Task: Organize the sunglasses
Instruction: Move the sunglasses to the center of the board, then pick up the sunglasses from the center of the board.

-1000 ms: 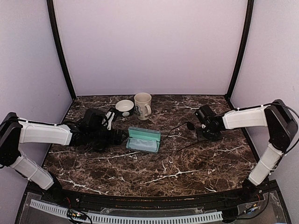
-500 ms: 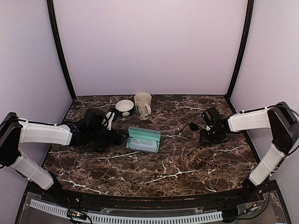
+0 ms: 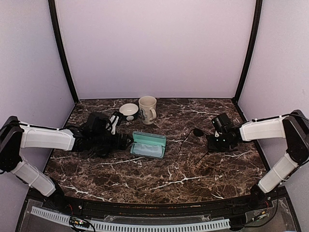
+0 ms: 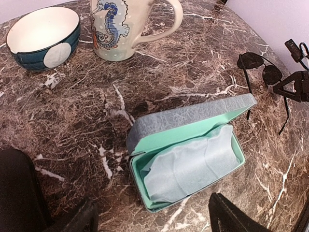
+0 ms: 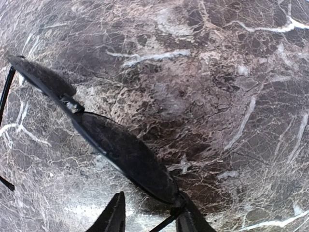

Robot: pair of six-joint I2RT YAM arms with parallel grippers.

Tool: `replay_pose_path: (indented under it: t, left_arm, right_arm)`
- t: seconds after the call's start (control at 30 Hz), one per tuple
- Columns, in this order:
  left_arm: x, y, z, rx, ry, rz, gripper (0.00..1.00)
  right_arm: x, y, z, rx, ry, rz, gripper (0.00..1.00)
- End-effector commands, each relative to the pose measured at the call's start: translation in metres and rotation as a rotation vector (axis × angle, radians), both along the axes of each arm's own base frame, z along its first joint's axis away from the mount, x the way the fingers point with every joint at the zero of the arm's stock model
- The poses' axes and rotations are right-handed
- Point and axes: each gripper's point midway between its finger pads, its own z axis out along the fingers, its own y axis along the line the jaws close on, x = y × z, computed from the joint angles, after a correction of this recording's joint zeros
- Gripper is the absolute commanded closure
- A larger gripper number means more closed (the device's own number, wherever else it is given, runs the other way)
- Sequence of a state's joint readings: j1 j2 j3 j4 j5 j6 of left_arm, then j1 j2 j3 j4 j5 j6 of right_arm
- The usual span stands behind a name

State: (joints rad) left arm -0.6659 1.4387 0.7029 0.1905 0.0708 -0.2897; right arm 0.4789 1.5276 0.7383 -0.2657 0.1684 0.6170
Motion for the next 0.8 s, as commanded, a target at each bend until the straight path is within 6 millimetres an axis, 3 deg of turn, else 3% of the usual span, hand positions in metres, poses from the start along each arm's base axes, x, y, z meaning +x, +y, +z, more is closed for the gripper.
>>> replay_pose_path:
  t: [0.0, 0.5, 0.77]
  left_arm:
    - [-0.001, -0.004, 0.004, -0.017, -0.008, -0.01, 0.19]
    - [-0.003, -0.014, 0.003, 0.013, -0.022, -0.047, 0.2]
    - [-0.008, -0.03, 0.007, 0.07, -0.084, -0.09, 0.2]
  right_arm:
    - [0.005, 0.003, 0.005, 0.014, -0.022, -0.008, 0.66]
    - [0.011, -0.005, 0.021, -0.049, -0.042, -0.007, 0.84]
    - [0.016, -0.008, 0.028, -0.092, -0.046, -0.001, 0.91]
